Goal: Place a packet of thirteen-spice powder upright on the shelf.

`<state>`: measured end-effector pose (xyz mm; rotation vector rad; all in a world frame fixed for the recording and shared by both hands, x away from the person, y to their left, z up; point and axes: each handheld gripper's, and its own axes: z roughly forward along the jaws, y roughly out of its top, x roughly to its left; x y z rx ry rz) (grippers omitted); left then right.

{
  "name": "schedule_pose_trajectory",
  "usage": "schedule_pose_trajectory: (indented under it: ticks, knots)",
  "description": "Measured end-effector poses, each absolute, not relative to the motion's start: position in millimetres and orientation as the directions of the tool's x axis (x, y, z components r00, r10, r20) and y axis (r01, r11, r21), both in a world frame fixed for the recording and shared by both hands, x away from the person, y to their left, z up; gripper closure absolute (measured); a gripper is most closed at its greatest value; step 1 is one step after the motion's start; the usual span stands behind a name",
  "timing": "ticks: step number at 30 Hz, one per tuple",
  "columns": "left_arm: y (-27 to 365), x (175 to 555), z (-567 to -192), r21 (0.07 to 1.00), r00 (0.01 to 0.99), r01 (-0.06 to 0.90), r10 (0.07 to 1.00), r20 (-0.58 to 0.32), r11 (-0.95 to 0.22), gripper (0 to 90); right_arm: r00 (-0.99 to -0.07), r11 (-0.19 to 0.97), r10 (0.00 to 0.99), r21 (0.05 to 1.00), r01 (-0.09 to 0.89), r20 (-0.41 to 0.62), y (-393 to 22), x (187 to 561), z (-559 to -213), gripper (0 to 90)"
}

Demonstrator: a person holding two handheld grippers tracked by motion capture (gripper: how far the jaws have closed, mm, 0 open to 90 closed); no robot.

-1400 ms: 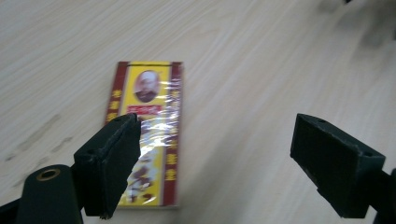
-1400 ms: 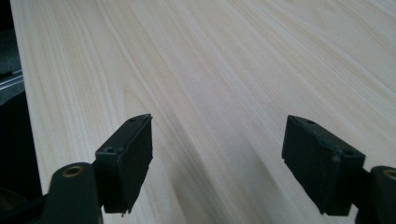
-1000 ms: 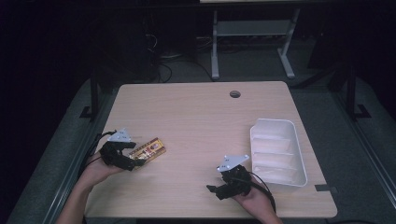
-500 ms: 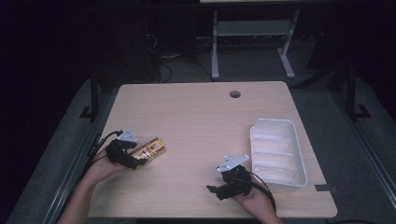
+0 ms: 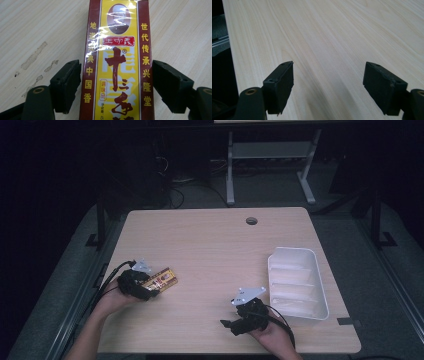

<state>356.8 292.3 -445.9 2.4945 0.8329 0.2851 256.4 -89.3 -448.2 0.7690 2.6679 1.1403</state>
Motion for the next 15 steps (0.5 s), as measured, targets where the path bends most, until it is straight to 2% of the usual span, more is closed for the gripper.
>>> schedule_pose_trajectory:
  ticks: [3,11,15]
  knots:
    - [291.9,356.2,-445.5,0.516,0.796,0.499,0.604,0.045,-0.696,30.4,-0.863,0.588,0.501,0.707,0.394,0.064,-87.5,254.9,-447.6,24.2]
    - [291.9,356.5,-445.4,0.511,0.793,0.506,0.608,0.04,-0.694,30.9,-0.864,0.587,0.501,0.712,0.386,0.056,-87.2,253.9,-446.8,24.2]
    - [291.6,356.5,-445.1,0.506,0.791,0.512,0.611,0.039,-0.695,31.2,-0.858,0.588,0.513,0.72,0.368,0.02,-86.5,251.8,-443.4,24.7]
